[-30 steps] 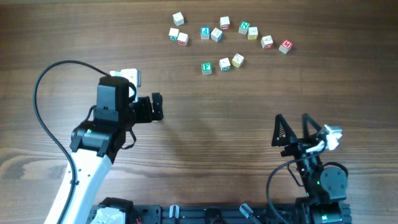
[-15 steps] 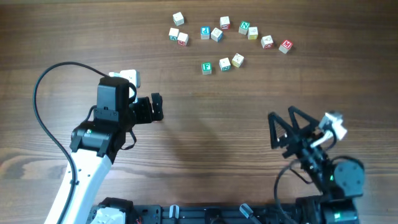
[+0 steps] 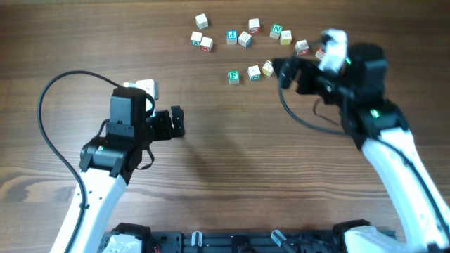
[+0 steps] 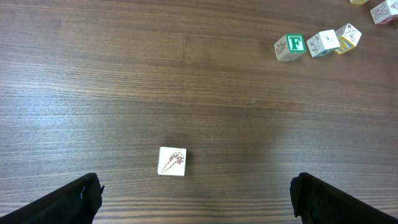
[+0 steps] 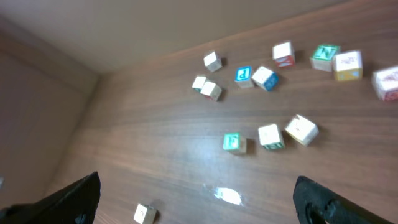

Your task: Form a horizontal line

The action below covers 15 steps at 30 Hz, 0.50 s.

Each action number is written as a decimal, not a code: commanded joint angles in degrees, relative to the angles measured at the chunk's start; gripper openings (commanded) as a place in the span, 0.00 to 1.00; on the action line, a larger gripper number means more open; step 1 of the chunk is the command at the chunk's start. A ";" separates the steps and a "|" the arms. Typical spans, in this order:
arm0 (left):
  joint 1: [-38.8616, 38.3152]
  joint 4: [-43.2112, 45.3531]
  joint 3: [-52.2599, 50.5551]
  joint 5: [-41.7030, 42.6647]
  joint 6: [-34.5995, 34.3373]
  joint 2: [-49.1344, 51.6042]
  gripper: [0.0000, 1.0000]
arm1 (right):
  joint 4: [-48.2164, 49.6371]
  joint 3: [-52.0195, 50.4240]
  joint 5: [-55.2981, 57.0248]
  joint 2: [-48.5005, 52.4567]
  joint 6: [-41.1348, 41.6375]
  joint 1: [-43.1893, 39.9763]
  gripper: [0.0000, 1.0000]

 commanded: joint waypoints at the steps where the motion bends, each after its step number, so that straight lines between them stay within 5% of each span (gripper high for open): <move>1: -0.20 0.04 0.79 0.68 -0.55 -0.37 1.00 | -2.91 10.51 6.25 8.35 -4.68 4.20 0.99; 7: -0.20 0.04 0.79 0.68 -0.55 -0.37 1.00 | -5.55 23.58 12.31 22.95 -10.88 9.86 1.00; 15: -0.20 0.04 0.79 0.68 -0.55 -0.37 1.00 | 10.14 24.17 19.65 29.90 -9.49 9.90 1.00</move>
